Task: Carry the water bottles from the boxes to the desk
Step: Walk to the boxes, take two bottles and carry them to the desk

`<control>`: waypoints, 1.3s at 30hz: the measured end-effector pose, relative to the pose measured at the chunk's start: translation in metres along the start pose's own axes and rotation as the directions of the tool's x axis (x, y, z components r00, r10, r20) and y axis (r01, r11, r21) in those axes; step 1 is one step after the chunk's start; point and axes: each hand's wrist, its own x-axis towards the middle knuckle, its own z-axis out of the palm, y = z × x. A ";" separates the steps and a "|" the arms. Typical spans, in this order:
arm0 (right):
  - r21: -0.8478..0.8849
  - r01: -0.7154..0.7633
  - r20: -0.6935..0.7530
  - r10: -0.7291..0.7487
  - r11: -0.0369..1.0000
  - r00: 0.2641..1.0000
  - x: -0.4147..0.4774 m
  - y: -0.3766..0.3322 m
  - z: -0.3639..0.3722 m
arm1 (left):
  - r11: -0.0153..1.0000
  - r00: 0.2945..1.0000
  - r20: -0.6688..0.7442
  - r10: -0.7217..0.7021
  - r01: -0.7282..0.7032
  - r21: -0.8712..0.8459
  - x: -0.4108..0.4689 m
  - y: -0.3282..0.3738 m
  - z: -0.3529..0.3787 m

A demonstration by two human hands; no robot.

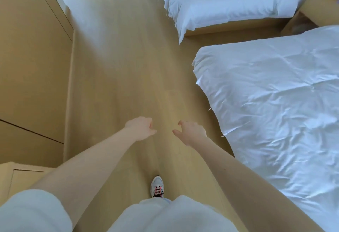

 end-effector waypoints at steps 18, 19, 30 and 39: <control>-0.098 0.133 0.006 -0.133 0.986 0.991 0.192 -0.021 -0.108 | 0.994 0.994 -0.024 -0.103 0.102 -0.048 0.131 -0.042 -0.123; -0.096 0.146 0.001 -0.147 0.985 0.989 0.209 -0.019 -0.121 | 0.992 0.992 -0.036 -0.121 0.119 -0.048 0.143 -0.040 -0.138; -0.073 0.204 0.006 -0.204 0.976 0.979 0.342 0.012 -0.229 | 0.981 0.983 -0.039 -0.180 0.176 -0.083 0.264 0.003 -0.248; -0.056 0.237 0.051 -0.234 0.970 0.971 0.411 0.003 -0.254 | 0.974 0.978 -0.014 -0.210 0.209 -0.084 0.322 -0.012 -0.277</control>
